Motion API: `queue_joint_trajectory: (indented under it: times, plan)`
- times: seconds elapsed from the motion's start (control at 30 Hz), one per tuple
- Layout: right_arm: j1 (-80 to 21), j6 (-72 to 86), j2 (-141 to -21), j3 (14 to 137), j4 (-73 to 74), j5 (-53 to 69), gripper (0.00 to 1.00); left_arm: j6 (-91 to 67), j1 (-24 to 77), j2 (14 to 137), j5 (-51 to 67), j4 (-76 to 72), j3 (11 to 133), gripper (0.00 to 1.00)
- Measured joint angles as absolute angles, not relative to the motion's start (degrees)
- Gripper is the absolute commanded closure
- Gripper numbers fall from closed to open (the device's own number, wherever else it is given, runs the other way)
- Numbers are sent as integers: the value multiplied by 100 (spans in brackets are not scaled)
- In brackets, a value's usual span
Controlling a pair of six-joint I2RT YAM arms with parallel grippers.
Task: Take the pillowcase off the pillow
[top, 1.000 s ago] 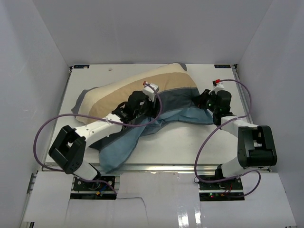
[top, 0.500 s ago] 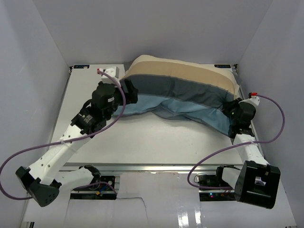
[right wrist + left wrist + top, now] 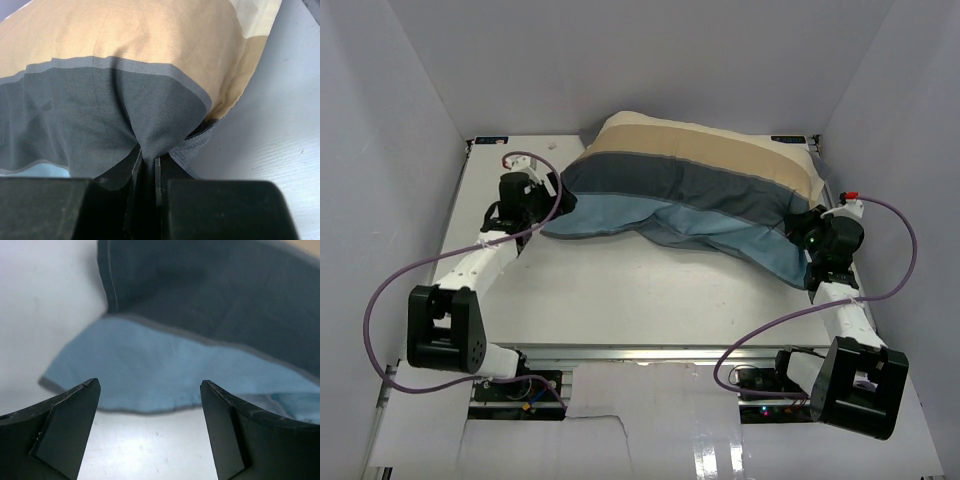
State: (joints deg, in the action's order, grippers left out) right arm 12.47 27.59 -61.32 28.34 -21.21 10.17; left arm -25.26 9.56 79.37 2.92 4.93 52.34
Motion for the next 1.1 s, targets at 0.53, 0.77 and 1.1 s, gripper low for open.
queue_joint_trajectory:
  times: [0.53,0.77,1.1]
  plan:
    - [1389,2482,-6764,3039,-2552,2095,92,-2099,248,10827,2777,-1256,6508,13]
    - [1387,2458,-6775,3212,-2493,2185,92,-2233,294,10986,2764,-1155,6510,100]
    - [1313,2534,-5769,3955,-882,2196,92,-3199,480,7795,2121,-552,5944,100]
